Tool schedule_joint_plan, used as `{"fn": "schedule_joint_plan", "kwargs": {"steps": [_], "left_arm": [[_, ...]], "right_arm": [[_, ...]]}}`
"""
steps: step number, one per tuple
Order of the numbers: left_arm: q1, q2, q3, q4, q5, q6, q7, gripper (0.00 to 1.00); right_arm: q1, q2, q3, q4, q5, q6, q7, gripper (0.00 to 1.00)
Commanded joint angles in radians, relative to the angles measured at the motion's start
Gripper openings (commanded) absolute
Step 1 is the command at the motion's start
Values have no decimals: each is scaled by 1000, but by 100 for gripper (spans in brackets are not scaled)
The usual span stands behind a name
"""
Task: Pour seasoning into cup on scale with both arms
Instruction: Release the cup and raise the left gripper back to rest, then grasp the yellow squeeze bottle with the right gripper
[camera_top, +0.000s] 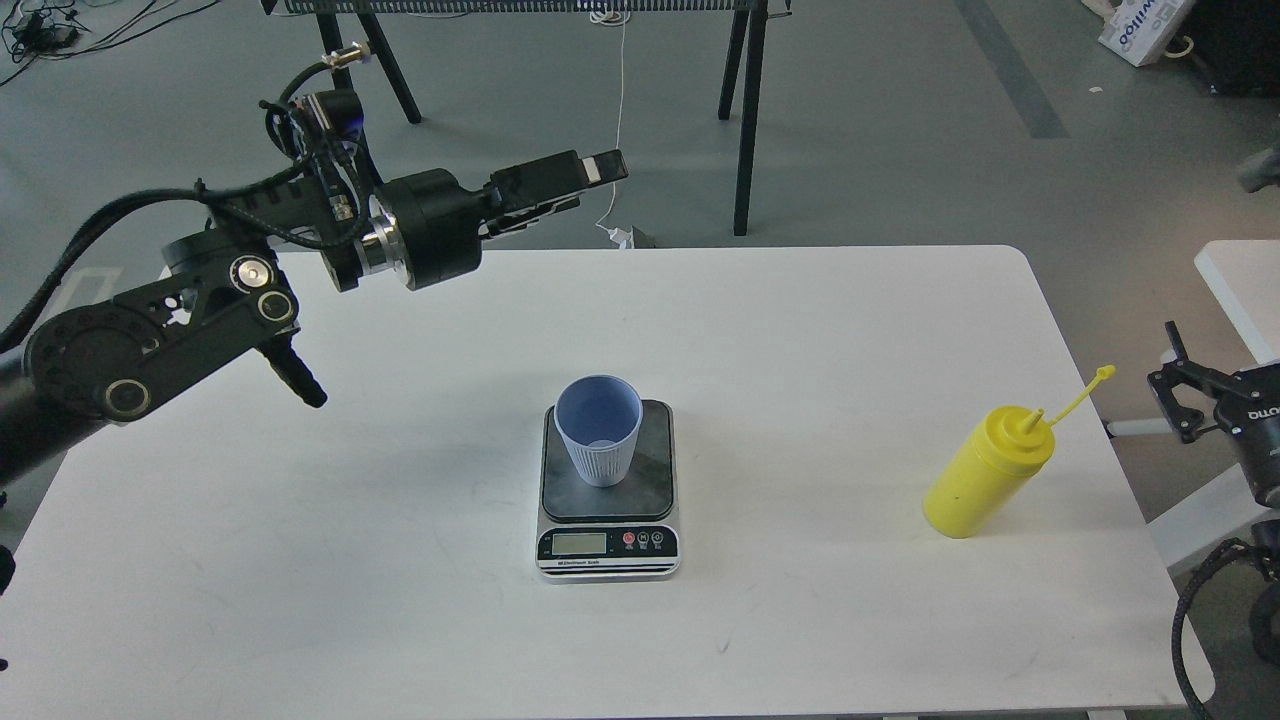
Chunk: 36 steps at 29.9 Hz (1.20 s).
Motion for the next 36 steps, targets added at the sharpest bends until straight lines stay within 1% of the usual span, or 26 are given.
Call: {"fn": "schedule_joint_plan", "kwargs": {"steps": [1, 4, 9, 12, 15, 18, 22, 24, 26, 29, 33, 36], "left_arm": [[1, -3, -42, 47, -205, 2, -2, 100], [3, -6, -92, 90, -413, -10, -2, 100], [3, 0, -97, 203, -779, -21, -1, 100], [21, 0, -105, 265, -889, -76, -2, 100], [71, 5, -160, 269, -980, -98, 1, 100], [114, -4, -236, 279, -1009, -93, 3, 100], [177, -20, -301, 283, -1009, -96, 4, 100], [203, -12, -306, 274, -1006, -105, 15, 100], [228, -7, -307, 268, -1006, -131, 22, 100], [237, -1, -312, 265, -1006, -142, 22, 100], [260, 22, -324, 259, -1006, -159, 22, 100], [268, 28, -324, 230, -1006, -175, 22, 100]], "right_arm": [[-135, 14, 1, 105, 9, 0, 1, 100], [-249, 53, 1, 162, 9, 0, 3, 100], [-376, 121, 9, 222, 7, 0, 6, 100], [-415, 135, -16, 236, -8, 0, 6, 100], [-444, 173, -56, 234, -14, 0, 6, 100], [-450, 196, -71, 228, -17, 0, 5, 100], [-424, 218, -103, 221, -17, 0, 5, 100], [-375, 219, -115, 201, -19, 0, 1, 100], [-331, 233, -157, 147, -19, 0, 0, 100], [-288, 264, -181, 121, -17, 0, 0, 100], [-237, 270, -194, 115, -19, 0, 0, 100], [-194, 280, -197, 92, -19, 0, -2, 100]]}}
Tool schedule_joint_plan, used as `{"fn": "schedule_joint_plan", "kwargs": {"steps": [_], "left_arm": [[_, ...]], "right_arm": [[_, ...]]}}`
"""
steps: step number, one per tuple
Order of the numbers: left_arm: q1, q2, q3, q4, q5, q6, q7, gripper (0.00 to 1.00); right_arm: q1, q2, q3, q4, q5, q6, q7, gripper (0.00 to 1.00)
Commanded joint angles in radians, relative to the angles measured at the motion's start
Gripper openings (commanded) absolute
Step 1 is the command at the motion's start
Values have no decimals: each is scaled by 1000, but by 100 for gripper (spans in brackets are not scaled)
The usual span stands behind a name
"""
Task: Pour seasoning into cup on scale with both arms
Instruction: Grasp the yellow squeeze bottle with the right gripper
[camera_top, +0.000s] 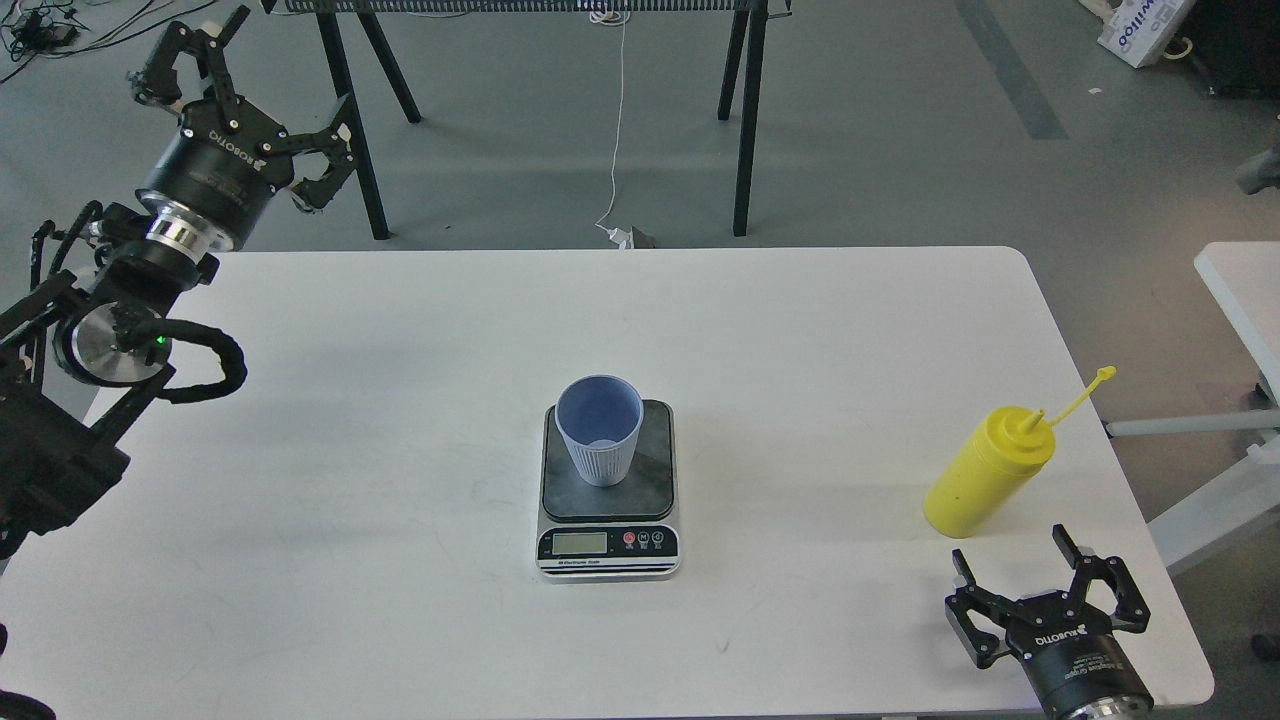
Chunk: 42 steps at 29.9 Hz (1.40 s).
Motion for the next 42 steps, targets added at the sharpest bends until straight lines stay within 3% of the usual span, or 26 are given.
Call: {"fn": "schedule_joint_plan", "kwargs": {"steps": [1, 14, 22, 24, 28, 33, 38, 42], "left_arm": [[8, 9, -2, -23, 0, -8, 0, 100], [8, 9, -3, -12, -2, -1, 0, 100], [6, 20, -9, -12, 0, 8, 0, 100], [6, 27, -9, -14, 0, 9, 0, 100], [6, 30, -9, -14, 0, 9, 0, 100], [5, 32, -11, -15, 0, 9, 0, 100], [5, 47, -15, -17, 0, 8, -2, 100], [3, 52, -18, -18, -2, 8, -3, 100]], "right_arm": [[49, 10, -3, -25, -1, 0, -3, 100], [185, 33, -44, -154, 1, 0, -6, 99], [236, 58, -40, -194, 1, 0, 3, 93], [240, 58, -40, -194, -1, 0, 3, 86], [251, 53, -35, -194, -1, 0, 3, 61], [285, 49, -32, -193, -3, 0, 3, 42], [357, -3, -30, -170, -30, 0, 3, 34], [424, -71, -29, -84, -149, 0, 5, 33]]}}
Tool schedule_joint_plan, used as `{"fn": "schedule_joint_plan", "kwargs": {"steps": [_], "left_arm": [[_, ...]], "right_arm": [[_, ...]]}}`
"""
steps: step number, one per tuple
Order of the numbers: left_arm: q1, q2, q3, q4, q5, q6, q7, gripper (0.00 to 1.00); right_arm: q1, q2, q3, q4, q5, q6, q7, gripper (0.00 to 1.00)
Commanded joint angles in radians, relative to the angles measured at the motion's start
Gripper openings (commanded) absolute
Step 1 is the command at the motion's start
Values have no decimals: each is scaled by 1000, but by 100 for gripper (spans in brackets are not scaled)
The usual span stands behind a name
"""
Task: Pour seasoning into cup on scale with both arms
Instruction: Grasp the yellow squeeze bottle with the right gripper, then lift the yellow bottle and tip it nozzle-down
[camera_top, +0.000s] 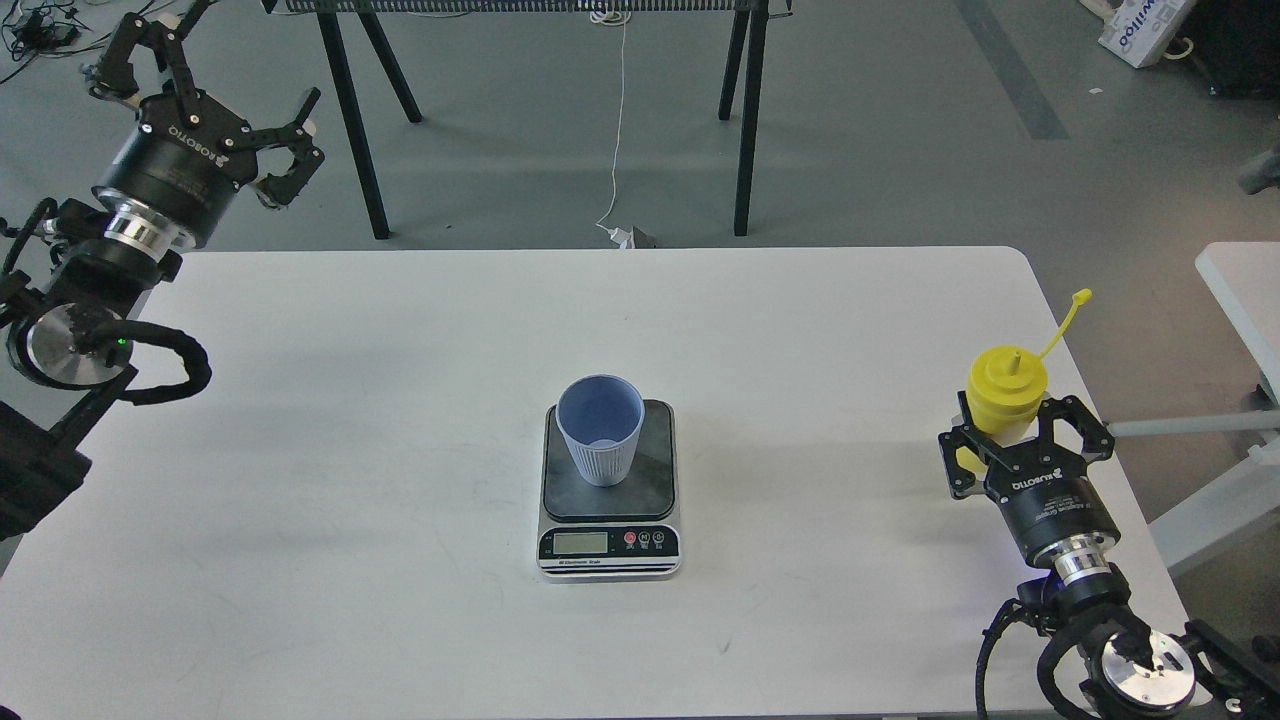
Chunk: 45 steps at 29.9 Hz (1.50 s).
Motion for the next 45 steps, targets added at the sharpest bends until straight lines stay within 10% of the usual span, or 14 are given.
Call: {"fn": "schedule_joint_plan", "kwargs": {"steps": [1, 10, 23, 45], "left_arm": [[-1, 6, -3, -1, -2, -2, -1, 100], [-12, 4, -24, 25, 9, 18, 9, 100], [-92, -83, -17, 429, 5, -16, 77, 100], [-135, -92, -17, 429, 8, -32, 77, 100]], "right_arm": [[71, -51, 1, 82, -123, 0, 1, 33], [396, -123, -184, 107, -355, -28, 0, 33], [861, -146, -548, -42, -406, -202, 0, 31], [1257, 42, -1122, -54, -1214, -449, 3, 22]]}}
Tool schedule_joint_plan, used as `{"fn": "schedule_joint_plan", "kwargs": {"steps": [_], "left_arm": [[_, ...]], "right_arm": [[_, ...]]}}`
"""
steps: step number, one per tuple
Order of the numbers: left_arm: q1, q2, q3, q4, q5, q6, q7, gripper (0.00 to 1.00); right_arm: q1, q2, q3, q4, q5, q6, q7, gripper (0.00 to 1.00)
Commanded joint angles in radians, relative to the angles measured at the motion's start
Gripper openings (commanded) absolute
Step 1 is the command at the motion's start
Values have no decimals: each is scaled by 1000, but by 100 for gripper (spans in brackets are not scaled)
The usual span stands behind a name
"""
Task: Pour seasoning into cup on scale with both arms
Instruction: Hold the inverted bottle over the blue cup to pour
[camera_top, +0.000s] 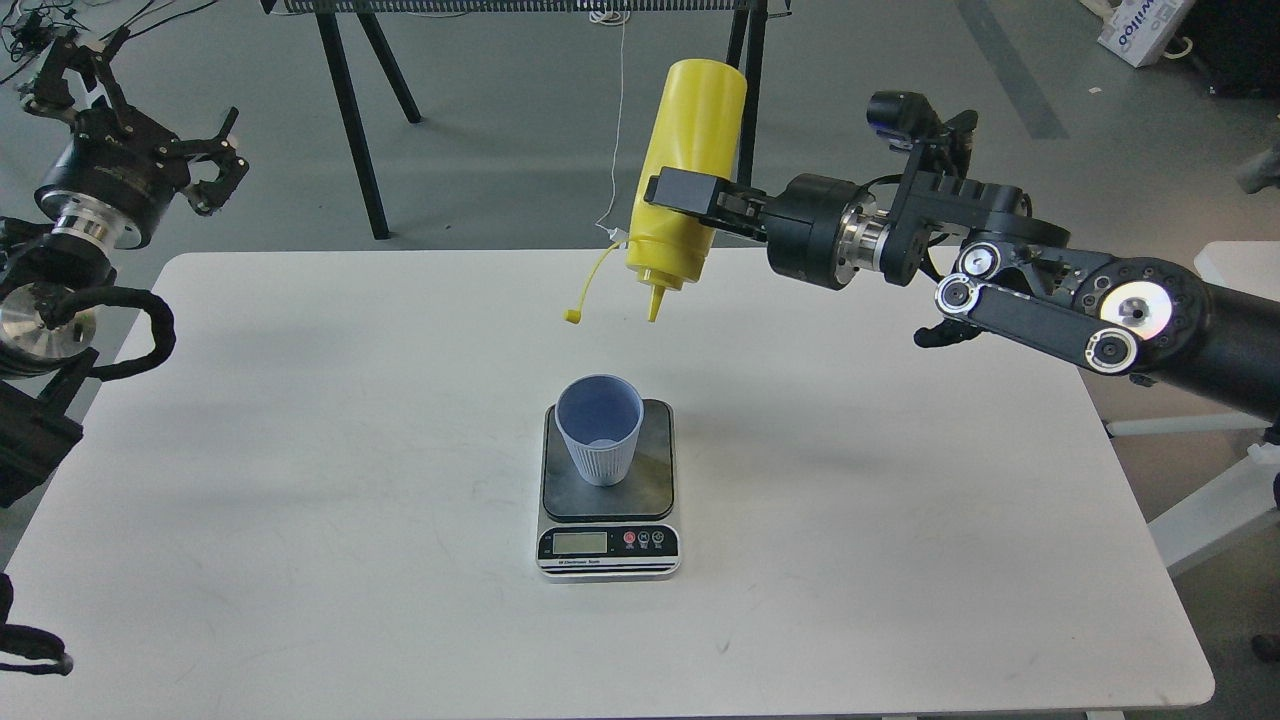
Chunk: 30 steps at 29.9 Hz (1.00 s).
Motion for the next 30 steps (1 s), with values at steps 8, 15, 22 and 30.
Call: {"fn": "schedule_joint_plan", "kwargs": {"steps": [8, 15, 22, 30], "left_arm": [[-13, 0, -2, 0, 1, 0, -2, 100], [-16, 5, -2, 0, -4, -8, -2, 100], [-18, 5, -8, 0, -5, -14, -5, 100], [-22, 5, -6, 0, -5, -18, -6, 100]], "right_arm": [[63, 141, -200, -64, -255, -134, 0, 20], [51, 185, -206, -96, -263, -166, -2, 19], [26, 222, -209, -131, -263, -234, -2, 18], [-24, 227, -209, -162, -283, -246, -2, 18]]}}
